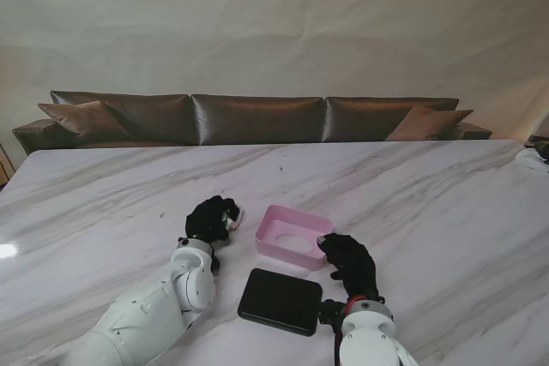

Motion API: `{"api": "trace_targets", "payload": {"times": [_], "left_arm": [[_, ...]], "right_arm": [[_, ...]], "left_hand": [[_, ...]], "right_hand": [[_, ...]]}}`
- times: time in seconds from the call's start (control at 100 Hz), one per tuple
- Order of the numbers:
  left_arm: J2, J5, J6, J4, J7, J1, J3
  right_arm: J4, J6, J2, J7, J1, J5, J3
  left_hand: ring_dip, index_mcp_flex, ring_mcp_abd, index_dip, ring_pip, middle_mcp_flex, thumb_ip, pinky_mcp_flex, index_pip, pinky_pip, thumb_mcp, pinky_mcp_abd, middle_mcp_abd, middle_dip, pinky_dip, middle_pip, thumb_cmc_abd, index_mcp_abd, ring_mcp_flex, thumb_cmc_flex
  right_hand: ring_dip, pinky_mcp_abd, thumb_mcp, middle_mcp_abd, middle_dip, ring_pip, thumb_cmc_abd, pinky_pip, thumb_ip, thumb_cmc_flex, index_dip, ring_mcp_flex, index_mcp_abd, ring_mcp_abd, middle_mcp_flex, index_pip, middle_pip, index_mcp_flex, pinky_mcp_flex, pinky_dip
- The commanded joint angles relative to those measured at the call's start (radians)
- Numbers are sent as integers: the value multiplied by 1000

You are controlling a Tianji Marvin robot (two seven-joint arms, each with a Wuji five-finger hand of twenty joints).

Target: Refill a tissue box and feed the first sheet

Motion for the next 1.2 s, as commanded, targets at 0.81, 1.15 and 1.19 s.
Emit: {"api": "trace_targets", "payload": {"times": [0.81, 1.15, 1.19], "left_arm": [[120, -255, 2, -769, -388, 330, -349], [137, -594, -56, -814, -610, 300, -348], [136, -640, -68, -812, -631, 294, -344]], "right_arm": [[-44, -9, 82, 205, 37, -302, 51], [-34, -56, 120, 309, 46, -394, 91], [-30, -56, 120, 310, 52, -393, 90]], "left_hand": [[196, 67, 23, 80, 214, 56, 52, 43, 35, 2382, 56, -321, 1, 42, 12, 18, 78, 93, 139, 139], [242, 70, 53, 85, 192, 59, 66, 22, 17, 2387, 33, -312, 29, 44, 28, 11, 101, 136, 133, 155], [246, 70, 58, 85, 190, 64, 68, 22, 15, 2388, 31, -310, 32, 43, 29, 11, 104, 140, 135, 157]], "right_hand": [[85, -103, -116, -167, 88, 79, -135, 44, -49, 245, 55, -1, -277, -47, -125, 67, 62, -168, 3, 44], [110, -153, 211, -171, 83, 101, -323, 55, -242, 289, 17, -5, -353, -82, -249, 83, 101, -316, 5, 59], [112, -154, 281, -168, 83, 106, -337, 58, -258, 280, 14, -1, -349, -79, -254, 83, 104, -330, 8, 60]]}}
